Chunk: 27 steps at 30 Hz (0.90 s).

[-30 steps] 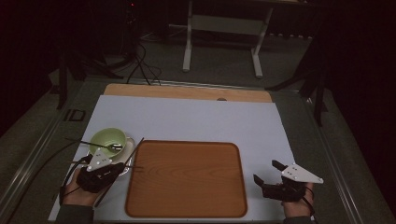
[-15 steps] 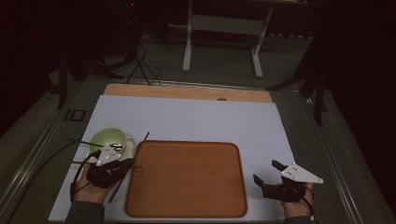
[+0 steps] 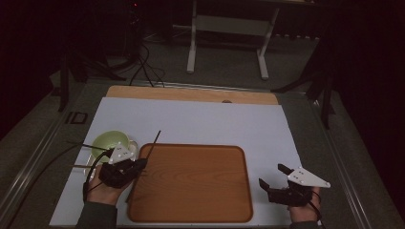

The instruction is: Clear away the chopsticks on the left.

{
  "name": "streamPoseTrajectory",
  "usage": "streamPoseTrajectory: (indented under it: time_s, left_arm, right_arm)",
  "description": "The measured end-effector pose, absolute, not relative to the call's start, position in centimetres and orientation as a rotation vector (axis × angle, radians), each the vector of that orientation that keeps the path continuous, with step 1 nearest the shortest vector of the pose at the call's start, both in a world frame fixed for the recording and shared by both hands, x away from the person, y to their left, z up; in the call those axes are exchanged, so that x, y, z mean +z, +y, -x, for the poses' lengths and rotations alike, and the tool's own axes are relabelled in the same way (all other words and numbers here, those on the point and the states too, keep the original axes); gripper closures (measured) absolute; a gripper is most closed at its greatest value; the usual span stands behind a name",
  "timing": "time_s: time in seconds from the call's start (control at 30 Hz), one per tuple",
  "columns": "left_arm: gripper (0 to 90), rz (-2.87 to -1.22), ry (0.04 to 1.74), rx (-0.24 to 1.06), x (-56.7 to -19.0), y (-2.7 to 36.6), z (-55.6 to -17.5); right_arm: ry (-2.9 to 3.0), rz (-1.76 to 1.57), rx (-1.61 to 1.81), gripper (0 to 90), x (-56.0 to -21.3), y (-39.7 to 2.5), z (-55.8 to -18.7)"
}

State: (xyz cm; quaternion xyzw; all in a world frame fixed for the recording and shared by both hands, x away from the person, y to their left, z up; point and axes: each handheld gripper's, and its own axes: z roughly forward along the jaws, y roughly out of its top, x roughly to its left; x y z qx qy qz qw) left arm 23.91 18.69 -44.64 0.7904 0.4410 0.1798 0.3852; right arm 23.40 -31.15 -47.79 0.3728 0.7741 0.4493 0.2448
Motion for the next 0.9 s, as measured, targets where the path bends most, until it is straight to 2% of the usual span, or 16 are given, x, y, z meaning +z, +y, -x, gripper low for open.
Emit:
streamPoseTrajectory:
  time_s: [0.33,0.9]
  left_arm:
    - [85.6,-1.971,1.149,0.405,-45.0,16.9,-24.8]
    - [85.3,-1.976,1.284,0.365,-49.6,15.8,-25.6]
  right_arm:
    - [2.115,-1.015,1.226,10.9,-47.8,-31.1,-23.4]
    - [2.115,-1.013,1.226,10.9,-47.8,-31.2,-23.4]
